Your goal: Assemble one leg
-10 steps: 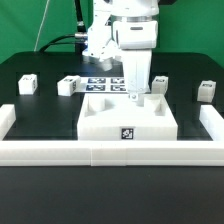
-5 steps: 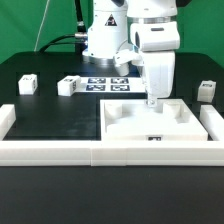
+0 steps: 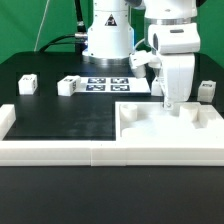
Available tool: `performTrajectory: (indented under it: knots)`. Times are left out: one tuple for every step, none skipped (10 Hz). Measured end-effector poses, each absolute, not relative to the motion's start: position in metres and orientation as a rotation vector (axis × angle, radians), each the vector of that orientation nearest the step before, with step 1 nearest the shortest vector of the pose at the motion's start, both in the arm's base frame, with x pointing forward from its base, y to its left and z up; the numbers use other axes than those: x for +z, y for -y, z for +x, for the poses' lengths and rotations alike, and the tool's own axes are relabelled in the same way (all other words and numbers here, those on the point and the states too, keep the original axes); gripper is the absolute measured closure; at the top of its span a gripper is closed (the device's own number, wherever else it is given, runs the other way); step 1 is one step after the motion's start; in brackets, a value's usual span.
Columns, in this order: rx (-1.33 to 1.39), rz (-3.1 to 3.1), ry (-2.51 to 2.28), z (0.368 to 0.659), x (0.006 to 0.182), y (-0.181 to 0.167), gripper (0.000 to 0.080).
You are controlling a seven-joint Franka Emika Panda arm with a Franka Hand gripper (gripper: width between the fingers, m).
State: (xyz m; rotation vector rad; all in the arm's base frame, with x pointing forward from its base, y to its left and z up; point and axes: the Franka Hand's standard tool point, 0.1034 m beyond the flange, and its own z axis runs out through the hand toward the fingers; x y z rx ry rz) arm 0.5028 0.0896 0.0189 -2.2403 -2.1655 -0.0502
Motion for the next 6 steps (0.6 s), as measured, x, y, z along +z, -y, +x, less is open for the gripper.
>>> performTrajectory:
  knots:
    - [-0.048,-2.25,2.155,0.5024,0.0191,-0.09,0.0742]
    - [-0.045,-2.267,2.137,0.5016,0.0189,-0.0899,0.0742]
    - [-0.047,-2.273,2.13,0.5014,0.0189,-0.0898,0.0742]
    - [-0.046,-2.274,2.129,0.5014,0.0188,-0.0896,0.0737]
    - [-0.045,-2.274,2.128,0.501,0.0182,-0.0894,0.0737]
    - [-0.045,-2.274,2.127,0.501,0.0181,-0.0891,0.0489]
